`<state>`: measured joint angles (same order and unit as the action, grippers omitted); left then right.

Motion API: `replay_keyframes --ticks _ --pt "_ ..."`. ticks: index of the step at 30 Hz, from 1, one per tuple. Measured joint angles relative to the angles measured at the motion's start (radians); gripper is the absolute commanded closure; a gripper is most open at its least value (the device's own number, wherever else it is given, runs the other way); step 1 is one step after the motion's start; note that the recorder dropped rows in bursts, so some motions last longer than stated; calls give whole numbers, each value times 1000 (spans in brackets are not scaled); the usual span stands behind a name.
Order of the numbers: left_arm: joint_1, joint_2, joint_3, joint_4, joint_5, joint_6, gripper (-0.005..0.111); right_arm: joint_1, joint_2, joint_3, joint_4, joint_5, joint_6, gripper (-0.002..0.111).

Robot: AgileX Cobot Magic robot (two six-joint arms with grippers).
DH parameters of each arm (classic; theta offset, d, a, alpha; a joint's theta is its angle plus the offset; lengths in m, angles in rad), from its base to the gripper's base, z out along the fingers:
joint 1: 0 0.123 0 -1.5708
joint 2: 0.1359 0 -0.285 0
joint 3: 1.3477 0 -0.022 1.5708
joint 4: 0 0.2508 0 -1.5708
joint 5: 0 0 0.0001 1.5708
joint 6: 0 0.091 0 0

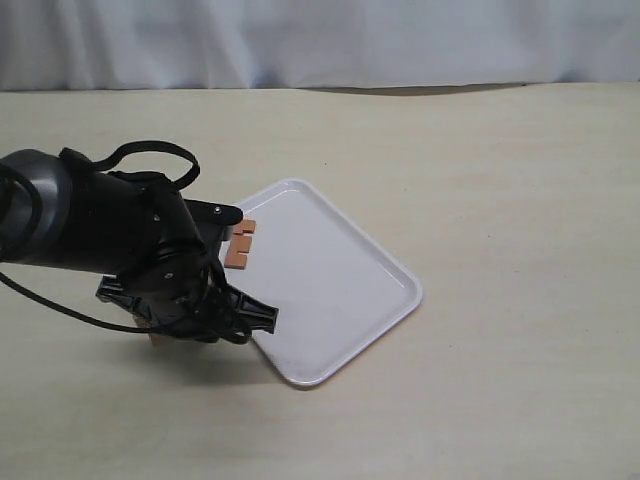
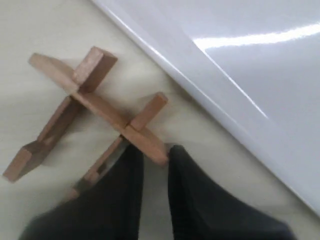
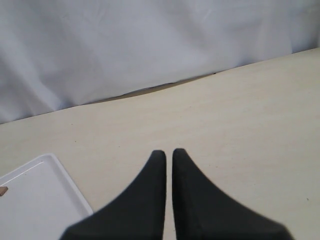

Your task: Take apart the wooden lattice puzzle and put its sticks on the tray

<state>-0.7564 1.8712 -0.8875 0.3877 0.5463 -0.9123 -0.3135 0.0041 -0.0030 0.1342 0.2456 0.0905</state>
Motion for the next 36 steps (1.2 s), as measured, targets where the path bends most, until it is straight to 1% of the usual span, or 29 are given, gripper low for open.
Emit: replay_keyframes --ticks 2,3,11,16,21,30,33,36 --pt "0 0 0 7 15 -2 106 0 0 0 0 0 0 104" --pt "0 0 0 7 19 -2 107 0 0 0 0 0 0 104" --pt "0 0 0 16 34 5 107 0 0 0 0 0 0 104" --pt "0 -2 0 22 68 39 107 0 0 0 0 0 0 104" --pt "0 -46 0 18 91 79 107 0 0 0 0 0 0 104" --pt "0 -134 -2 -27 131 183 107 0 0 0 0 0 0 104" --pt "0 -164 -25 -72 132 258 107 0 0 0 0 0 0 104" --pt "0 -169 -68 -166 121 382 107 0 0 0 0 0 0 104"
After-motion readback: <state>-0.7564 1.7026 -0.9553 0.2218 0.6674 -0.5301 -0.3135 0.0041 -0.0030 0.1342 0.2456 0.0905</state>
